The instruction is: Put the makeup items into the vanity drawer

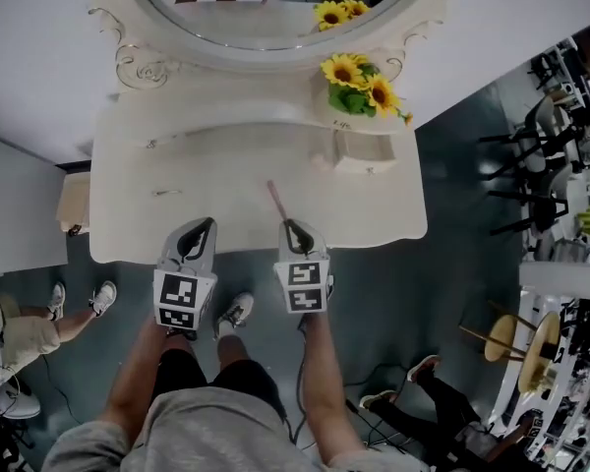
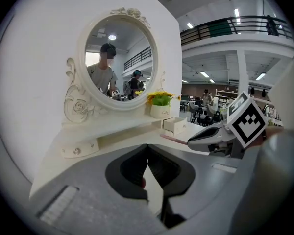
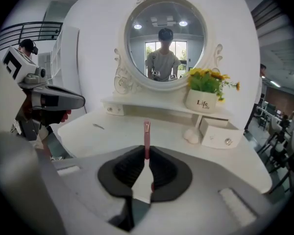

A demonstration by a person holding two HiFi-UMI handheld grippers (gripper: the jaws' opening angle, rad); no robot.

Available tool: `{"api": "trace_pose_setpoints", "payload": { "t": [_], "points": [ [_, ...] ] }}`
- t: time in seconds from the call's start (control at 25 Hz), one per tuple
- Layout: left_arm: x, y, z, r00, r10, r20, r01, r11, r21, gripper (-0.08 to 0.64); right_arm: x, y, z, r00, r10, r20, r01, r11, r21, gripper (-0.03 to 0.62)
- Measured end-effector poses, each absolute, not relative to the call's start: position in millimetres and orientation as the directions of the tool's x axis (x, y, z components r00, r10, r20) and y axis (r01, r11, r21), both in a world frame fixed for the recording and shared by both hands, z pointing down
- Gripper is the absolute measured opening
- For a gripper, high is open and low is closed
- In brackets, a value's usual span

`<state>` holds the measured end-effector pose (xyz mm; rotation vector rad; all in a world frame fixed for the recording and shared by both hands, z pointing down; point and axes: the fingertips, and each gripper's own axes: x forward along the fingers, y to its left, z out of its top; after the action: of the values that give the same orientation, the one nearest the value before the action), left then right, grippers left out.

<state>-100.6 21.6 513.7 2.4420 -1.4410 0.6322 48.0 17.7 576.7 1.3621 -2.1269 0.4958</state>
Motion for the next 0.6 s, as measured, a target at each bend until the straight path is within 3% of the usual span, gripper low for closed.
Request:
{"api": "trace_pose_setpoints", "payload": {
  "t": [0.6],
  "points": [
    [-12.3, 31.3, 441.1, 0.576, -0.738, 0.352, -0.779, -0.626, -0.038, 0.011, 153.9, 56.7, 487.6, -0.134, -0.834, 0.536, -0.976, 0.205, 0.075, 0.032]
  ]
}}
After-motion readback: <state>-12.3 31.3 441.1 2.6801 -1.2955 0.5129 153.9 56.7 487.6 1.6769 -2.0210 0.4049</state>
